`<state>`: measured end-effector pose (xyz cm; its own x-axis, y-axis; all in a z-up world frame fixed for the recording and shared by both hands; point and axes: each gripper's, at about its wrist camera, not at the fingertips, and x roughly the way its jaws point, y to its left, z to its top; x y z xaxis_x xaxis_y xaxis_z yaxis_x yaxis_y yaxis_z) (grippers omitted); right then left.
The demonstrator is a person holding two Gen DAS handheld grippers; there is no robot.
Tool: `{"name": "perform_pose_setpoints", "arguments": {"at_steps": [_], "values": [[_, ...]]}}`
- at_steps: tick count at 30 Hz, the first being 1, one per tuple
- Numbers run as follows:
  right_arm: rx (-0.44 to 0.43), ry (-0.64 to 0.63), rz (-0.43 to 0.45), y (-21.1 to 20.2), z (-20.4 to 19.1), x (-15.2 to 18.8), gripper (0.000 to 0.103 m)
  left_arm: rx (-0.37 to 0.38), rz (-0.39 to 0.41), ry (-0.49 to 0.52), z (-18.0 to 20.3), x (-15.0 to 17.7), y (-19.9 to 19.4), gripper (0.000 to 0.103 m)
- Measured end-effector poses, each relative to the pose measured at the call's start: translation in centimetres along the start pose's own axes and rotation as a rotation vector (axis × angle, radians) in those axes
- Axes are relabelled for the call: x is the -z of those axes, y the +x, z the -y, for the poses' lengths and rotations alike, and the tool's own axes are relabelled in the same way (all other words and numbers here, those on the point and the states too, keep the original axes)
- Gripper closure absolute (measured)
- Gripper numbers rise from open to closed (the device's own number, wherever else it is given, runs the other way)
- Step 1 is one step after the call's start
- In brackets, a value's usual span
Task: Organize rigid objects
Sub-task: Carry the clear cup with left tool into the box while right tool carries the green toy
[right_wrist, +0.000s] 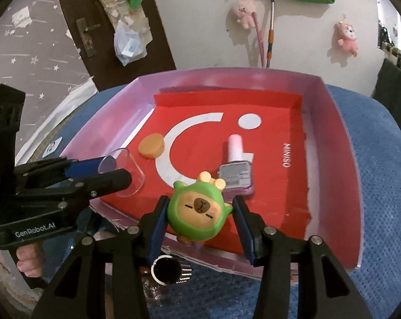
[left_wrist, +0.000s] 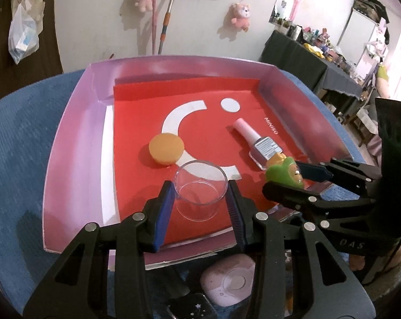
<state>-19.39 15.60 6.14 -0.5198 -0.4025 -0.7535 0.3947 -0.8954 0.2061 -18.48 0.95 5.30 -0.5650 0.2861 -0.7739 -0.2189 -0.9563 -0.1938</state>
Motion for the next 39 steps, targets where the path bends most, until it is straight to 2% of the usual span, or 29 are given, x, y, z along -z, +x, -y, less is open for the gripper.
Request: {"name": "perform_pose_setpoints", "arguments": {"at_steps": [6, 11, 17, 22, 27, 39], "values": [[-0.032, 0.001, -0.045, 1.7, -0.5, 0.0, 0.052, -0.015, -0.035, -0.025, -0.9, -0.3, 1.8, 0.065], [-0.033, 0.02, -0.056, 2.6, 0.0, -0.3, 0.052, -0.023, -0.022, -0.039, -1.3, -0.7, 2.3, 0.065], [0.037, 0.006, -0.025, 2.8, 0.3, -0.8, 0.052, -0.059, 0.01, -0.041, -1.5, -1.2, 2.8, 0.065], [0.131, 0.003, 0.014, 2.7, 0.8, -1.3, 0.052, -0.07, 0.025, -0.044, -1.7, -1.5, 3.1, 0.065], [0.188, 0.012, 0.032, 2.9, 1.5, -1.6, 0.052, -0.072, 0.026, -0.048, -1.8, -1.8, 3.1, 0.065], [0.188, 0.019, 0.026, 3.1, 1.6, -1.5, 0.052, -0.075, 0.019, -0.042, -1.6, -1.9, 3.1, 0.065]]}}
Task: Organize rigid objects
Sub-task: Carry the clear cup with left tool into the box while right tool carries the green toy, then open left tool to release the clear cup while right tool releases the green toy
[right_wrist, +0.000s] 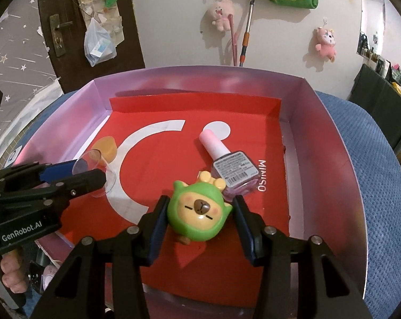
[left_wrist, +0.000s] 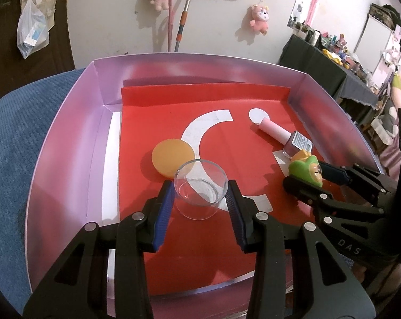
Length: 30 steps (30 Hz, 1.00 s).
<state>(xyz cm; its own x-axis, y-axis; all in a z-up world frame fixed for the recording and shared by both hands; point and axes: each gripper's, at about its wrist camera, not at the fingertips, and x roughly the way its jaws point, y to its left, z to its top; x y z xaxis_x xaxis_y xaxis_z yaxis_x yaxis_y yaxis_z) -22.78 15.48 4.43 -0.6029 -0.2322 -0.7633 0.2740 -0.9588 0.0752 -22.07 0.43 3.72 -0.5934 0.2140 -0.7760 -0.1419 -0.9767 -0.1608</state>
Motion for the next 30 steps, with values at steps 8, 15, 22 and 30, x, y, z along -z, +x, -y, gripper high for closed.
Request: {"name": "perform_pose_setpoints", "arguments": {"at_steps": [8, 15, 22, 30], "values": [[-0.001, 0.0, 0.0, 0.02, 0.0, 0.01, 0.052, 0.003, -0.008, -0.008, -0.09, 0.01, 0.11, 0.063], [-0.002, 0.002, -0.001, 0.04, 0.01, -0.03, 0.052, -0.002, -0.015, -0.01, -0.07, 0.28, 0.22, 0.063], [-0.01, 0.006, -0.002, -0.02, -0.01, -0.11, 0.051, -0.027, -0.012, -0.006, 0.04, 0.38, 0.27, 0.051], [-0.017, 0.009, 0.01, -0.42, -0.12, -0.17, 0.047, -0.066, 0.019, 0.007, 0.08, 0.4, -0.26, 0.044]]}}
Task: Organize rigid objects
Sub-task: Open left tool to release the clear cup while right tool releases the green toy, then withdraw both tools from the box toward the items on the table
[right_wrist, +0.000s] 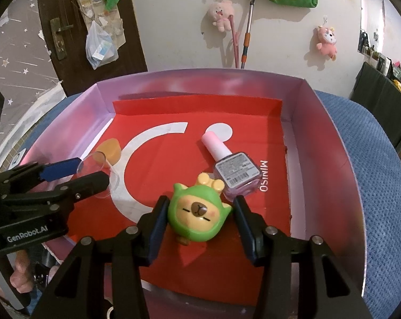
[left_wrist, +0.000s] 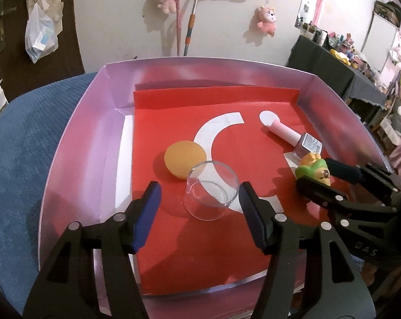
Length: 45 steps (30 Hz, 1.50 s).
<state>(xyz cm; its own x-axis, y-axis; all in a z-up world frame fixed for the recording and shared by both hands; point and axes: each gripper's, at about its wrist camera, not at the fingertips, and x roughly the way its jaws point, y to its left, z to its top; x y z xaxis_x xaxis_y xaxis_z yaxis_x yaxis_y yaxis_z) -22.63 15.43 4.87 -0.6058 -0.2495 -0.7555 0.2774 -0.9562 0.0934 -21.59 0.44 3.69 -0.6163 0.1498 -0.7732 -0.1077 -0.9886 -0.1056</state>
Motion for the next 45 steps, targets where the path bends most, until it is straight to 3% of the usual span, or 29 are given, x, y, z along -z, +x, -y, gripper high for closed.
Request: {"name": "perform_pose_setpoints", "arguments": {"at_steps": [6, 11, 26, 28, 30, 35, 38, 40, 45], "values": [[-0.001, -0.002, 0.012, -0.5, -0.2, 0.0, 0.039, -0.015, 0.02, 0.013, 0.3, -0.1, -0.6, 0.036], [-0.004, -0.003, 0.023, -0.9, -0.3, 0.0, 0.033, -0.044, 0.036, 0.033, 0.6, 0.0, -1.3, 0.036], [-0.046, -0.004, 0.059, -3.6, -1.0, 1.0, 0.02, -0.038, 0.059, 0.025, 0.6, 0.9, -3.5, 0.025], [-0.051, -0.005, 0.064, -4.0, -1.1, 1.2, 0.019, -0.052, 0.07, 0.033, 0.7, 1.1, -3.9, 0.014], [-0.063, -0.005, 0.074, -4.5, -1.2, 1.3, 0.018, -0.054, 0.08, 0.037, 0.8, 1.3, -4.3, 0.011], [-0.071, -0.015, 0.095, -5.7, -1.6, 1.6, 0.015, -0.048, 0.098, 0.034, 0.7, 1.5, -5.3, 0.011], [-0.065, -0.02, 0.117, -6.4, -1.7, 1.8, 0.004, -0.043, 0.105, 0.03, 0.6, 1.6, -5.8, 0.01], [-0.069, -0.019, 0.126, -6.9, -1.7, 1.9, 0.004, -0.044, 0.111, 0.025, 0.5, 1.7, -6.1, 0.005], [-0.082, -0.01, 0.135, -7.4, -1.6, 2.2, 0.0, -0.04, 0.118, 0.017, 0.5, 2.0, -6.7, 0.004]]}}
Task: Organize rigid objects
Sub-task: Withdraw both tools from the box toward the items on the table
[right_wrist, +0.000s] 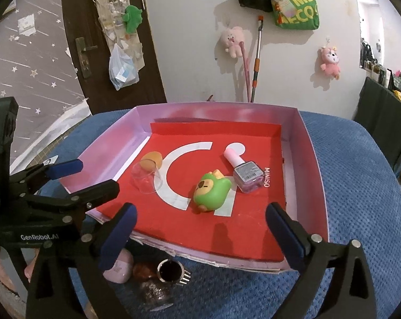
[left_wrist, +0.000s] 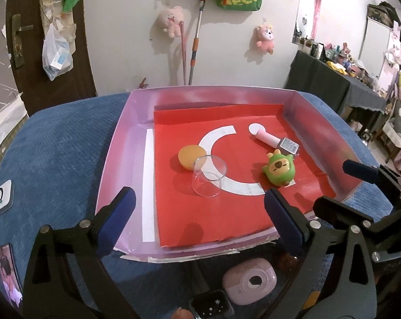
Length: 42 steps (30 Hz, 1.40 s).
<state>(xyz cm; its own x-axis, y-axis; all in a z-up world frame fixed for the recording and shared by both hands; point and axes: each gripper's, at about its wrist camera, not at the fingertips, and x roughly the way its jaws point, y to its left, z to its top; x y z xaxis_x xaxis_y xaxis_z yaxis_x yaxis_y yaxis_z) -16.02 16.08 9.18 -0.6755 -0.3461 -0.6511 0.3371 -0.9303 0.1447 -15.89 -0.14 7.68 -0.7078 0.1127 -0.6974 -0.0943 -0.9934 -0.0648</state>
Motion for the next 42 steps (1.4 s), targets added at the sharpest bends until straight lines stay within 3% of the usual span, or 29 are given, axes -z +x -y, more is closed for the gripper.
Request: {"name": "perform_pose_setpoints", "arguments": {"at_steps": [6, 26, 42], "values": [[-0.022, 0.007, 0.011, -0.7, 0.1, 0.4, 0.0, -0.013, 0.028, 0.007, 0.3, 0.4, -1.0, 0.0], [-0.054, 0.022, 0.043, -2.7, -0.2, 1.8, 0.0, -0.025, 0.101, 0.009, 0.5, 2.0, -3.2, 0.0], [-0.063, 0.0, 0.051, -4.1, -1.4, 3.6, 0.0, -0.048, 0.093, 0.017, 0.8, 4.0, -4.2, 0.0]]}}
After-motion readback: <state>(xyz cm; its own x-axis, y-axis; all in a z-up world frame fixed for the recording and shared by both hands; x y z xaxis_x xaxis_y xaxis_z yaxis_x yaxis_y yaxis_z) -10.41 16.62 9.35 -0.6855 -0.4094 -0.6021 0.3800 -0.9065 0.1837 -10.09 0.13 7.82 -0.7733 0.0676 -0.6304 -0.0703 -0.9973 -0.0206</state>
